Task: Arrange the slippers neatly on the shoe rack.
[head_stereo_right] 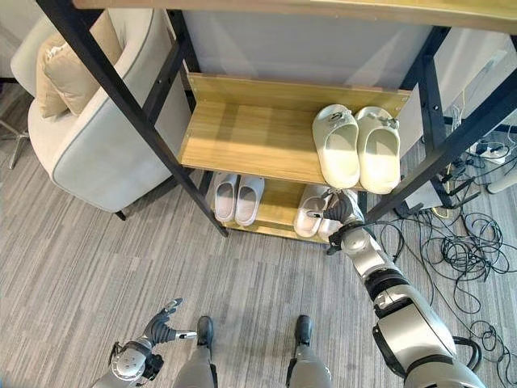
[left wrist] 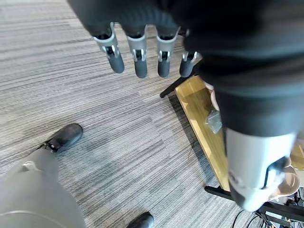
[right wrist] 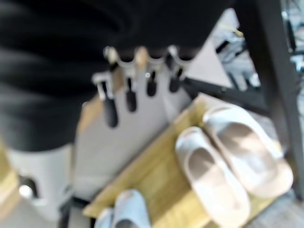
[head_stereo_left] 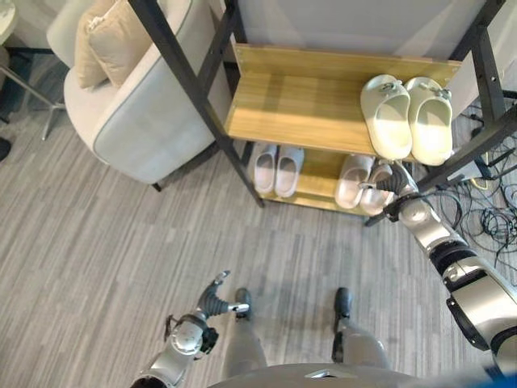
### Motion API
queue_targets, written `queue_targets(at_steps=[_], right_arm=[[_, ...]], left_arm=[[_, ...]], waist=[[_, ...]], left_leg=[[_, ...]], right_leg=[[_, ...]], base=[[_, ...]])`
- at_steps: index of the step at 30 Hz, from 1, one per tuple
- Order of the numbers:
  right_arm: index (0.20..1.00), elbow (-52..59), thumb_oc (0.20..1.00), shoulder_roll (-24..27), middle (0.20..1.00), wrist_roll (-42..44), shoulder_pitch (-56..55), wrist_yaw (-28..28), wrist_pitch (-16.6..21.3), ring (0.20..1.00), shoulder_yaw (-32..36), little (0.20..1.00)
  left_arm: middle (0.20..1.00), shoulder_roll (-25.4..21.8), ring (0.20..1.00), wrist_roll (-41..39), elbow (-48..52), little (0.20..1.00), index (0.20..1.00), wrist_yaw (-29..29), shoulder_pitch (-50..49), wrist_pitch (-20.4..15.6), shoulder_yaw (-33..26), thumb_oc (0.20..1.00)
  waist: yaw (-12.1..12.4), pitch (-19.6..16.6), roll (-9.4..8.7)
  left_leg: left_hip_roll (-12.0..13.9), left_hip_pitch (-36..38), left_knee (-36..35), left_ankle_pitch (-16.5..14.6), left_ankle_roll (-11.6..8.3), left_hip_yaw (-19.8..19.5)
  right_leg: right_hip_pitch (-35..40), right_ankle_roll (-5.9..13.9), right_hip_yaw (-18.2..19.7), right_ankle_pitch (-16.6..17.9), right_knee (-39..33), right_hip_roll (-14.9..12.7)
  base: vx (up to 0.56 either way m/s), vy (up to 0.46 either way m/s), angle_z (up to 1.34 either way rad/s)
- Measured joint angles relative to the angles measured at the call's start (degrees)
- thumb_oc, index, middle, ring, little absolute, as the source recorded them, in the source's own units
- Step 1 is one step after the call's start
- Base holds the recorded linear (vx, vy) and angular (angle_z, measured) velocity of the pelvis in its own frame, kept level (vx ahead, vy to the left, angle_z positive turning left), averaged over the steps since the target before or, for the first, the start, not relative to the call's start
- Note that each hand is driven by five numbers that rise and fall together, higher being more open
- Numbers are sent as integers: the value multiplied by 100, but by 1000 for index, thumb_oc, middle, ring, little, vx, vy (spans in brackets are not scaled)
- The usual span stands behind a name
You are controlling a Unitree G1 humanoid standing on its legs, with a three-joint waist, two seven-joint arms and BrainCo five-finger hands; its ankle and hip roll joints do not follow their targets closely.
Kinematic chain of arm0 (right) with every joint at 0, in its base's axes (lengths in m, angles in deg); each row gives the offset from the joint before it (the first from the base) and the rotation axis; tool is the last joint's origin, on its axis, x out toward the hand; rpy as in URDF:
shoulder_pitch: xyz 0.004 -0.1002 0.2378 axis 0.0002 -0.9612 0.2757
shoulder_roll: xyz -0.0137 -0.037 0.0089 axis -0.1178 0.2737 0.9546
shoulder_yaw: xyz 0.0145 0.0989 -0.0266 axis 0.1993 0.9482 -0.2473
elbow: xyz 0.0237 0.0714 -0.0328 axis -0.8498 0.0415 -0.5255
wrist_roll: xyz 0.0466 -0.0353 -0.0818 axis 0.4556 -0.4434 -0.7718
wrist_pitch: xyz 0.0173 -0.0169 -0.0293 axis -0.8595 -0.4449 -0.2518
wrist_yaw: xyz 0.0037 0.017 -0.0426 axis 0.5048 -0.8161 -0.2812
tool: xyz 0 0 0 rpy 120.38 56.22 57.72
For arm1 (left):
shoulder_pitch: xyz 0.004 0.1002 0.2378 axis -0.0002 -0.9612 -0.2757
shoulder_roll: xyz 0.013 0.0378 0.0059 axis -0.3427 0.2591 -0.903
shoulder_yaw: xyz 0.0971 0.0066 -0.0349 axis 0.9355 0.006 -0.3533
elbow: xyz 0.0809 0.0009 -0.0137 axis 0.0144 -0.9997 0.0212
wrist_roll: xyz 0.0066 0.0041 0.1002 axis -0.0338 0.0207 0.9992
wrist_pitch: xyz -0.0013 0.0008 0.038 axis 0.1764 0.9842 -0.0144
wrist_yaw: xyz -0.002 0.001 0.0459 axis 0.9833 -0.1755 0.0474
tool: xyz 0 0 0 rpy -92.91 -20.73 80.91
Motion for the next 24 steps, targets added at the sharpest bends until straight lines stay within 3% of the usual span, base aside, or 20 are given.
queue_targets(at_steps=[14, 24], right_arm=[[1000, -387, 1000, -287, 1000, -4, -340, 88, -54, 1000, 26, 1000], [1000, -1099, 1000, -728, 1000, -20, -1804, 368, -105, 1000, 343, 1000]], left_arm=[[1000, 24, 1000, 36, -371, 1000, 1000, 133, 32, 79, 170, 1000], [1000, 74, 1000, 319, -700, 1000, 1000, 208, 153, 113, 170, 1000]], waist=[[-8, -148, -25], [-71, -297, -36]], left_leg=[[-1, 0, 0, 5, 8, -8], [-28, 125, -10, 4, 39, -102]], right_leg=[[0, 5, -3, -5, 20, 12], [207, 64, -80, -51, -7, -3]], base=[[0, 0, 0], [26, 1, 4]])
